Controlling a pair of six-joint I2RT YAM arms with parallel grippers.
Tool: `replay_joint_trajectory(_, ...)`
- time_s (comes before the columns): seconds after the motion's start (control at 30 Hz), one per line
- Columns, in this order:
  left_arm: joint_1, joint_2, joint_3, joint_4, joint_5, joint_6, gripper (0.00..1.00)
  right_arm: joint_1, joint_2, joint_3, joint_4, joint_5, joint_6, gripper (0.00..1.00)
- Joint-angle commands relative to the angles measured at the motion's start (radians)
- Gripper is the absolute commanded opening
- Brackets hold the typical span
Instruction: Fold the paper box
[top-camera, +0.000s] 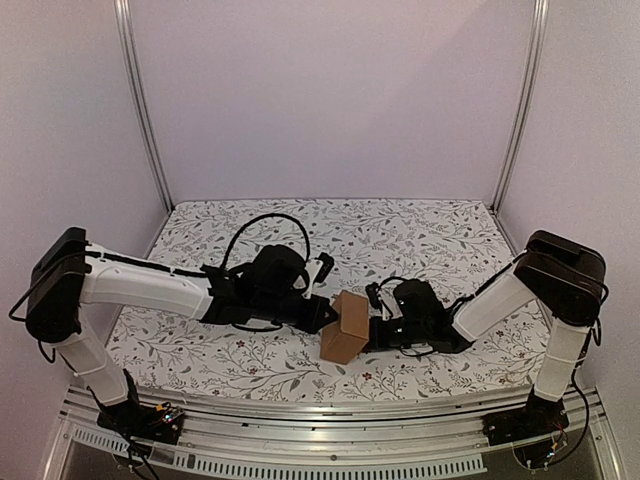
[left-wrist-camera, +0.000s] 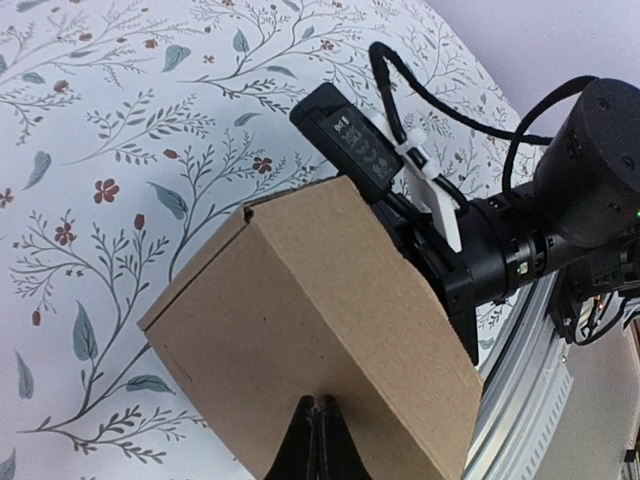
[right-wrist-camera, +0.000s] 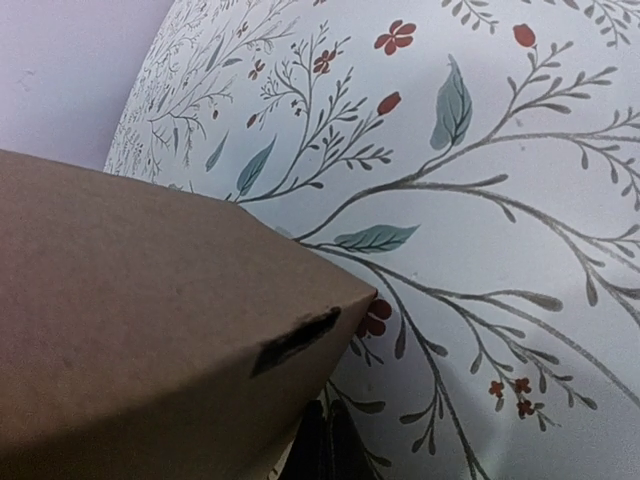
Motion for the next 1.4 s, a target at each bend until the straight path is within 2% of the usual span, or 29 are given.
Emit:
replay_joint_trajectory(0.0, 0.003, 0.039, 0.051, 0.006, 0.036, 0.015, 0.0, -0.042, 0.015, -0.065, -0.024, 0.019, 0.011, 0.0)
replay_joint_trajectory(0.37, 0.003, 0.09, 0.11, -0.018, 0.049, 0.02, 0.0, -0.095, -0.102, -0.148, -0.195, 0.164, -0.087, 0.01)
replay_joint_trajectory(0.53, 0.0, 0.133, 0.161, -0.051, 0.062, 0.029, 0.0, -0.096, -0.236, -0.16, -0.35, 0.258, -0.128, 0.01)
replay_joint_trajectory(0.7, -0.001, 0.179, 0.192, -0.055, 0.053, 0.033, 0.0, -0.096, -0.432, -0.166, -0.525, 0.373, -0.167, 0.06)
replay_joint_trajectory(0.83, -0.001, 0.171, 0.191, -0.057, 0.023, 0.038, 0.0, -0.096, -0.585, -0.166, -0.649, 0.424, -0.19, 0.07)
replay_joint_trajectory(1.0, 0.0, 0.137, 0.199, -0.098, -0.032, 0.065, 0.0, -0.096, -0.702, -0.159, -0.757, 0.473, -0.207, 0.09)
replay_joint_trajectory(1.17, 0.013, 0.137, 0.216, -0.177, -0.08, 0.049, 0.0, -0.096, -0.722, -0.154, -0.79, 0.474, -0.202, 0.05)
replay_joint_trajectory(1.37, 0.027, 0.175, 0.207, -0.163, -0.08, 0.018, 0.0, -0.091, -0.649, -0.129, -0.757, 0.454, -0.165, 0.02)
